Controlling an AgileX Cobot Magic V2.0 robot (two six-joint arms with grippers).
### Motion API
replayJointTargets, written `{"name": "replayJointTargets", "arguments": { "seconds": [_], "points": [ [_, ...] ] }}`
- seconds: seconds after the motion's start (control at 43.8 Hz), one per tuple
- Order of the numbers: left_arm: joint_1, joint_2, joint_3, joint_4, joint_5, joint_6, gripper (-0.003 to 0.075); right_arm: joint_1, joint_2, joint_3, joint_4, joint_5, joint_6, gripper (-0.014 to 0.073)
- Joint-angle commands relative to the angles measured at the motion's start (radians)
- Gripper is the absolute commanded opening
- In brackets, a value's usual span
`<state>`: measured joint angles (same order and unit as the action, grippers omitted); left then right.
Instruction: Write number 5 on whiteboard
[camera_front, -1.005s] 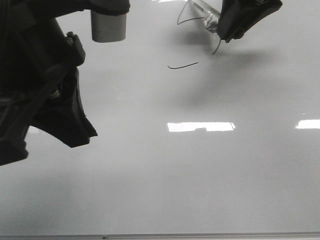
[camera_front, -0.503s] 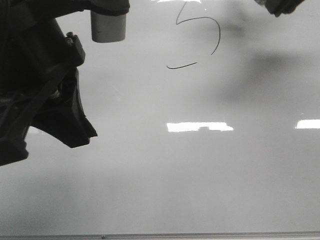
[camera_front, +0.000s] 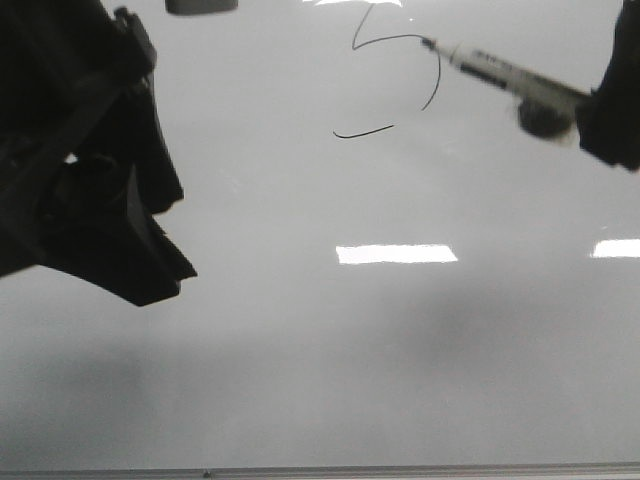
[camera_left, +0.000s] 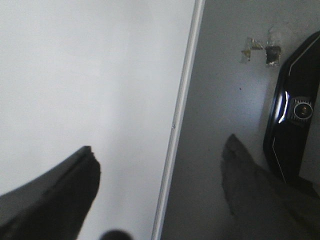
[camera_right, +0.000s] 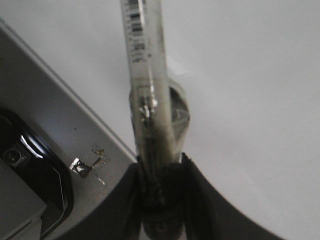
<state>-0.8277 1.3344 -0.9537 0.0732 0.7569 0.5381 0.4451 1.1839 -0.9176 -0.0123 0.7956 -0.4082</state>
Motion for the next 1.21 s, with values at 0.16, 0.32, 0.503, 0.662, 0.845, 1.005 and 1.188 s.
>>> {"name": "replayJointTargets", "arguments": {
  "seconds": [0.16, 0.32, 0.503, 0.662, 0.845, 1.005, 1.188],
  "points": [
    [-0.050, -0.121, -0.094, -0.022, -0.102, 0.077, 0.0605, 0.196, -0.064, 0.117, -0.012, -0.192, -0.084, -0.0062],
    [-0.141, -0.114, -0.096, -0.013, -0.124, 0.139, 0.0520, 0.331, -0.064, 0.116, -0.012, -0.272, -0.084, -0.0062],
    [-0.187, -0.114, -0.096, -0.011, -0.169, 0.139, 0.0439, 0.387, -0.064, 0.116, -0.012, -0.329, -0.084, -0.0062],
    [-0.198, -0.114, -0.096, -0.020, -0.184, 0.139, 0.0393, 0.393, -0.064, 0.116, -0.012, -0.341, -0.084, -0.0062],
    [-0.198, -0.098, -0.096, -0.020, -0.189, 0.139, 0.0351, 0.394, -0.064, 0.116, -0.001, -0.360, -0.084, -0.0062],
    [-0.198, -0.054, -0.096, -0.020, -0.185, 0.139, 0.0345, 0.424, -0.064, 0.116, -0.001, -0.379, -0.084, -0.0062],
    [-0.198, -0.045, -0.106, -0.020, -0.195, 0.139, 0.0345, 0.432, -0.064, 0.116, -0.001, -0.366, -0.084, -0.0062]
  ]
}}
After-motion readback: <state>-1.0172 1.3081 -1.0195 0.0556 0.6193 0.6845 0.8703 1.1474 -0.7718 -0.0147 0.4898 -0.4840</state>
